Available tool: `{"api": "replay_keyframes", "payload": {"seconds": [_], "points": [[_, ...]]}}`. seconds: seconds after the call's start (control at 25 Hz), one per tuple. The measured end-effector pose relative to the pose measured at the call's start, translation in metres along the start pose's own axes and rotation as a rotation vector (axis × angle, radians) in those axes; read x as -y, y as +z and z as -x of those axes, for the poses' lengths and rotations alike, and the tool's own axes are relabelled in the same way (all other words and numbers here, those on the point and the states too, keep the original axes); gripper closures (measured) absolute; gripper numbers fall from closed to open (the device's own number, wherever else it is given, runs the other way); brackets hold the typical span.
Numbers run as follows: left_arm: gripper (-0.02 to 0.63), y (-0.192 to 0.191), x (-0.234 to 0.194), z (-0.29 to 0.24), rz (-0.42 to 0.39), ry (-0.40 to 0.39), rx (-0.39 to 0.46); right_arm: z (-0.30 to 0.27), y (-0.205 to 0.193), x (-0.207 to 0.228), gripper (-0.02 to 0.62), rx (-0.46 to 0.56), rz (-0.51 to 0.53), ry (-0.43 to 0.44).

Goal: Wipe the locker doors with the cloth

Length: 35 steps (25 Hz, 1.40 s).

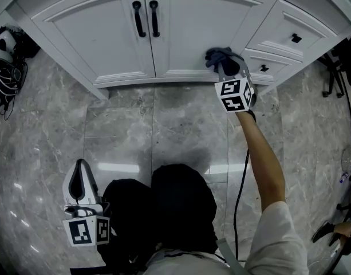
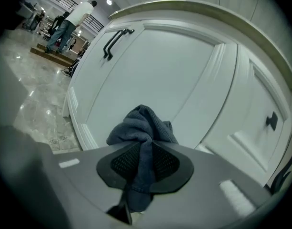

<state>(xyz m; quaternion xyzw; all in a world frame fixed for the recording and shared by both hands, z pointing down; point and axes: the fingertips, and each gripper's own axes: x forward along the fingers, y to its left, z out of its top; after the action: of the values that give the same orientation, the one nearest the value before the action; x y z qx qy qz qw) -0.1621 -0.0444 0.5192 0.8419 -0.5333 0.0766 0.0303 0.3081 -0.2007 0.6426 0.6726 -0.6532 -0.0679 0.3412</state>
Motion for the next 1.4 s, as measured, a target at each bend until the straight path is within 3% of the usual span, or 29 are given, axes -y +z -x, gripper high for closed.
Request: {"api": "replay_keyframes", "payload": {"seconds": [0.36,0.6,0.76,1.12,1.4], "points": [[0.604,0.0,0.007,0.0,0.013,-0.023,0.012,0.051,0.121,0.085,0.52,0.202,0.085,-0.129],[0.604,0.002,0.007,0.003,0.01,-0.02,0.019,0.074,0.166,0.121,0.52,0.265,0.134,-0.168],[0.604,0.004,0.007,0.004,0.007,-0.014,0.018,0.081,0.162,0.132,0.52,0.271,0.163,-0.179],[0.604,0.003,0.016,0.0,-0.001,-0.026,0.009,0.098,0.137,0.181,0.519,0.262,0.106,-0.258],[0.604,0.005,0.018,-0.001,-0.009,-0.023,0.01,0.103,0.114,0.202,0.52,0.266,-0.009,-0.305]]}}
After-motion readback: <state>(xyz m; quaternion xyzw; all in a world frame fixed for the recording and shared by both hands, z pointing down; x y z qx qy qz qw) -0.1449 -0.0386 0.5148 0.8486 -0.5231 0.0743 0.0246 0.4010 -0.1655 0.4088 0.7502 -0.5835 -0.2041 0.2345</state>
